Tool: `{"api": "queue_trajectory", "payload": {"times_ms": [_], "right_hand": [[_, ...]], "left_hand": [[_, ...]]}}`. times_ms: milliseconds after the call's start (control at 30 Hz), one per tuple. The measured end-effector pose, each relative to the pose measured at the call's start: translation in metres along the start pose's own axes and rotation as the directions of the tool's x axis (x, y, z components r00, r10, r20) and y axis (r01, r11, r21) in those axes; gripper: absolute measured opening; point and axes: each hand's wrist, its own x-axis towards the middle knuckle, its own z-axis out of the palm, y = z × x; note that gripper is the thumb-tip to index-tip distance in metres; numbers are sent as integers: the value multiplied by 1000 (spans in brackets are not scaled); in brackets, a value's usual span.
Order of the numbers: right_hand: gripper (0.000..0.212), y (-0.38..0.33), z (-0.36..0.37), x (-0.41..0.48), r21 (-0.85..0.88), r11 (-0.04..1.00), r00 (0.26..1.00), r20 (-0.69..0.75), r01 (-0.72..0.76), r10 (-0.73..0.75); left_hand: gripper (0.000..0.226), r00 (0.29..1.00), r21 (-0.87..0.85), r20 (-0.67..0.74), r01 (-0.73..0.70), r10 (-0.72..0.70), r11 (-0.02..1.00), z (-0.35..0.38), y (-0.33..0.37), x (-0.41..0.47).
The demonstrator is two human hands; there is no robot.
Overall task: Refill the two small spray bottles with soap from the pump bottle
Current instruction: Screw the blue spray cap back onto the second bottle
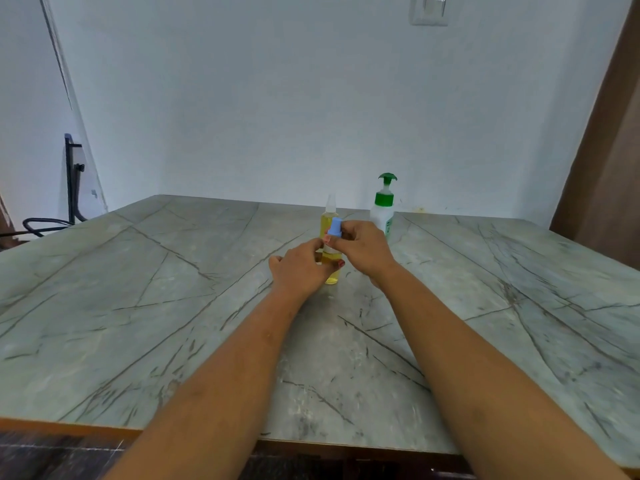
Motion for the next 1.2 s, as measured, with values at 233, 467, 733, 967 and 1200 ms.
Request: {"api": "queue_trajectory", "payload": {"times_ms": [233,467,733,967,1200], "right_hand": [[45,-10,-17,-23,114,993,996,-78,-37,46],[89,3,-34,-22,7,992,935,-334,-127,122],[123,60,-45,20,208,952,972,-28,-223,234],[82,83,-41,56,108,976,913,-346,-189,215],[102,96,-34,87,-88,937,871,-407,-337,275]], "left_hand": [[52,1000,-73,30,2,0,997,-15,7,-15],[46,994,-237,58,107,-96,965,-32,-1,-11],[39,979,-426,49,201,-199,882,-12,-28,42],[43,979,-362,73,204,-190,910,0,-39,91],[43,977,-302,167,179,-133,936,5,-49,121]]}}
